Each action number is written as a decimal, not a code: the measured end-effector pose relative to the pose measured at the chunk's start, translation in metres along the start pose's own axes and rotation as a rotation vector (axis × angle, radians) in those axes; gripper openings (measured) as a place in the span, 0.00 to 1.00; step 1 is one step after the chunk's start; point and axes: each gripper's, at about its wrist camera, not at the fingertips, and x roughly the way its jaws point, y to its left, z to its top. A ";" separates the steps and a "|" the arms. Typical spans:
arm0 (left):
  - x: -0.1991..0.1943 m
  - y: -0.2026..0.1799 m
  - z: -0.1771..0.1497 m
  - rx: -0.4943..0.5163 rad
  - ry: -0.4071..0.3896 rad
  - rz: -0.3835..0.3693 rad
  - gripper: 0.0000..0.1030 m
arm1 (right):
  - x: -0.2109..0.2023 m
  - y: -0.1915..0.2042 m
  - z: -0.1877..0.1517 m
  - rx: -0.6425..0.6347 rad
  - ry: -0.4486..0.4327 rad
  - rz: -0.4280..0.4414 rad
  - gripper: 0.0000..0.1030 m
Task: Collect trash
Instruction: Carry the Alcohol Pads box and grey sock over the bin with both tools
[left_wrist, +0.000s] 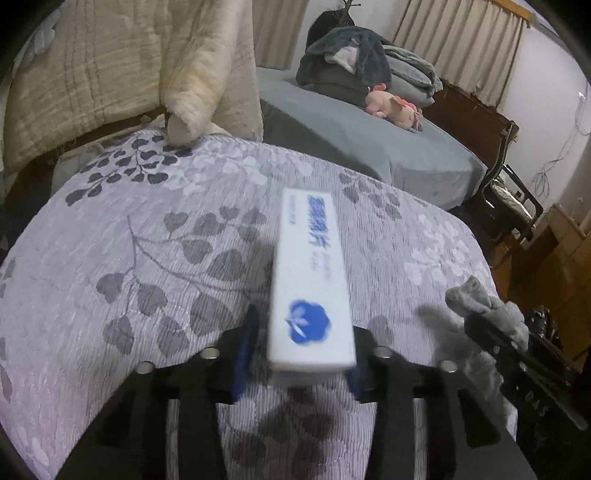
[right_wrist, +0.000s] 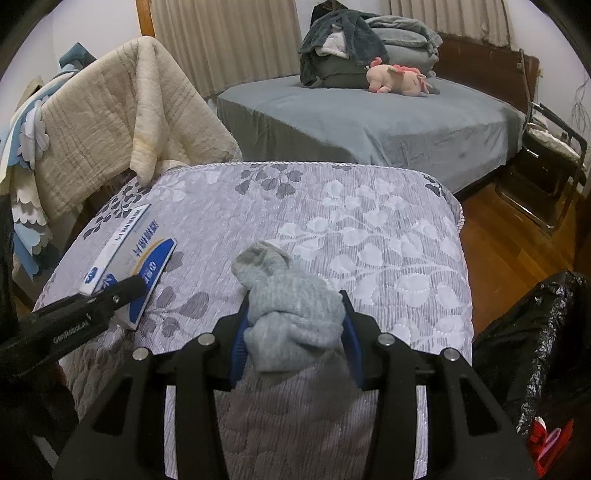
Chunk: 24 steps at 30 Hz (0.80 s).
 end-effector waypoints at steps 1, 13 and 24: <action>0.001 0.000 0.002 0.002 -0.001 0.003 0.44 | 0.000 0.000 0.001 0.002 -0.001 0.000 0.41; -0.008 -0.015 0.002 0.050 -0.037 -0.014 0.29 | -0.015 -0.002 0.007 0.009 -0.034 0.008 0.41; -0.060 -0.037 -0.004 0.079 -0.084 -0.037 0.29 | -0.066 -0.001 0.013 0.002 -0.102 0.024 0.41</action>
